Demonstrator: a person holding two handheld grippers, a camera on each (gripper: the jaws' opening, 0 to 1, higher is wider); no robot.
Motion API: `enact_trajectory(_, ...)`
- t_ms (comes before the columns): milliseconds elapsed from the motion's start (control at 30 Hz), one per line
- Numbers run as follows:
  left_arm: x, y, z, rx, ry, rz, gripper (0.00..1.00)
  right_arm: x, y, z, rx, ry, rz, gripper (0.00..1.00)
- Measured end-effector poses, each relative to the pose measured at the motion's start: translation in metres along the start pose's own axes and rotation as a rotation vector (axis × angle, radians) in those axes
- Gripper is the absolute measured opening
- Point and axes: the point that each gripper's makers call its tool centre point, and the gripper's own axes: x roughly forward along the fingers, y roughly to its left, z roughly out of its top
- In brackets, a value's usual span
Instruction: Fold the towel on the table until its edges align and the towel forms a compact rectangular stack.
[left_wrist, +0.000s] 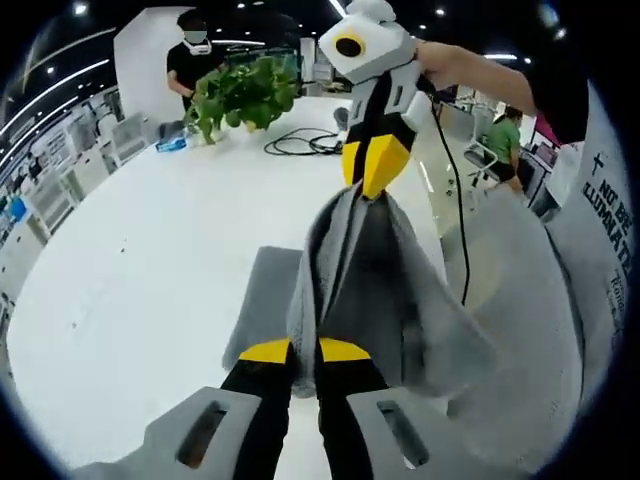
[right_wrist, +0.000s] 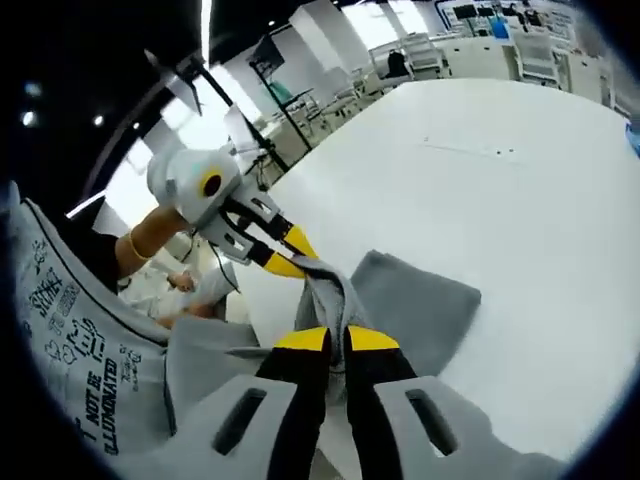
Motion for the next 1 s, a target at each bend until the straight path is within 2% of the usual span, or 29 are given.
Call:
enact_trajectory(200,0.023,0.020,-0.013,-0.069,-0.003,0.046,0.09,0.015,-0.030,0.005,0.084,-0.016,-0.009,0.02)
enact_trajectory(267,0.029,0.025,-0.020,-0.079,0.012,0.057,0.09,0.019,-0.043,0.006,0.136,-0.026,-0.035,0.01)
enact_trajectory(300,0.033,0.027,-0.023,-0.100,0.010,0.061,0.07,0.021,-0.044,0.003,0.137,-0.008,-0.023,0.01)
enact_trajectory(400,0.037,0.030,-0.019,-0.157,-0.025,0.064,0.05,0.027,-0.060,-0.004,0.125,0.021,-0.065,0.01)
enact_trajectory(467,0.042,0.037,-0.022,-0.162,-0.023,0.083,0.05,0.030,-0.066,-0.005,0.114,0.015,-0.071,0.01)
enact_trajectory(533,0.048,0.043,-0.028,-0.186,-0.011,0.096,0.05,0.033,-0.069,-0.005,0.145,0.007,-0.062,0.01)
enact_trajectory(733,0.060,0.049,-0.035,-0.195,0.008,0.119,0.05,0.042,-0.092,-0.008,0.154,0.020,-0.115,0.01)
enact_trajectory(833,0.057,0.054,-0.037,-0.194,0.015,0.159,0.08,0.043,-0.104,-0.003,0.145,-0.002,-0.166,0.00)
enact_trajectory(900,0.054,0.053,-0.038,-0.193,0.014,0.166,0.11,0.042,-0.106,0.000,0.136,-0.014,-0.169,0.00)
enact_trajectory(967,0.047,0.051,-0.042,-0.208,0.010,0.162,0.16,0.039,-0.113,0.004,0.065,-0.023,-0.197,0.00)
enact_trajectory(1000,0.045,0.050,-0.043,-0.214,0.006,0.163,0.17,0.038,-0.110,0.004,0.075,-0.018,-0.193,0.02)
